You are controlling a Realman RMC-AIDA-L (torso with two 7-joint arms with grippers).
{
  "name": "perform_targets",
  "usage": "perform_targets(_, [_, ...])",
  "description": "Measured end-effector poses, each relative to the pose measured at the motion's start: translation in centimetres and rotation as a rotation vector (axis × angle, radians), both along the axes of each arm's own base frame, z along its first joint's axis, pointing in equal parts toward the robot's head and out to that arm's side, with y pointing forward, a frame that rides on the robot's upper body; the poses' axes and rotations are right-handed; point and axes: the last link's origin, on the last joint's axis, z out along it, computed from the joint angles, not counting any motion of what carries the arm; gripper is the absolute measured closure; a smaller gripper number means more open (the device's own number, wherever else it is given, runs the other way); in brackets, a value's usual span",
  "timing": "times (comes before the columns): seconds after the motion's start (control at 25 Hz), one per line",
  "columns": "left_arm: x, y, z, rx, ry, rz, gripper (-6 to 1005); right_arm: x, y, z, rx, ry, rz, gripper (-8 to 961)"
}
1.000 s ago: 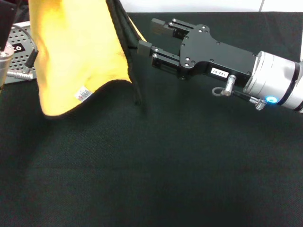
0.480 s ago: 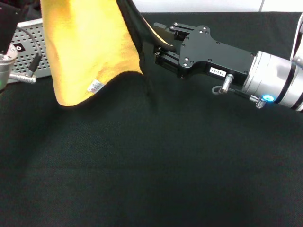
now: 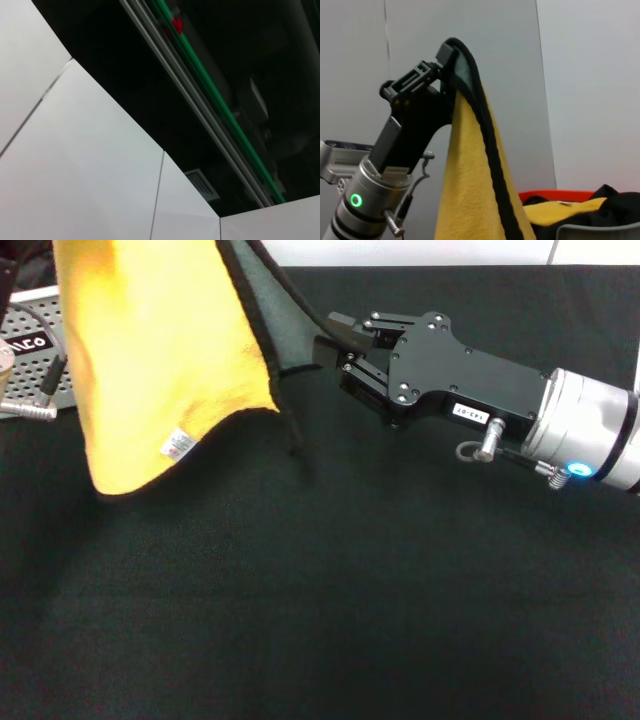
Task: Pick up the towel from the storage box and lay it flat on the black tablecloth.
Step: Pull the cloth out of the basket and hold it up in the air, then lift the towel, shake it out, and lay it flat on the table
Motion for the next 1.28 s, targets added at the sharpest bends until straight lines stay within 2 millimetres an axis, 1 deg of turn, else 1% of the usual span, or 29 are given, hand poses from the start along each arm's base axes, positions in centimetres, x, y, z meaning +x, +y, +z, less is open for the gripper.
perform_targets(0.24, [-0.02, -0.02, -0.03, -0.001, 0.001, 0.001, 981, -0.12, -0.27, 0.17, 0.003, 0.007, 0.019, 715])
perform_targets(0.48, [-0.07, -0.03, -0.03, -0.001, 0.001, 0.004, 981, -0.28, -0.43, 0.26, 0.007, 0.013, 0.034, 730])
perform_targets(0.56, [-0.11, -0.03, 0.00, 0.001, 0.000, 0.006, 981, -0.28, -0.57, 0.32, 0.004, 0.018, 0.039, 788])
perform_targets(0.8, [-0.18, -0.05, 0.04, 0.003, -0.002, 0.010, 982, 0.23, -0.74, 0.51, 0.008, 0.024, 0.025, 819])
perform_targets(1.28, [-0.21, -0.02, 0.05, 0.016, 0.004, 0.016, 982, 0.37, -0.92, 0.58, 0.005, 0.020, 0.034, 881])
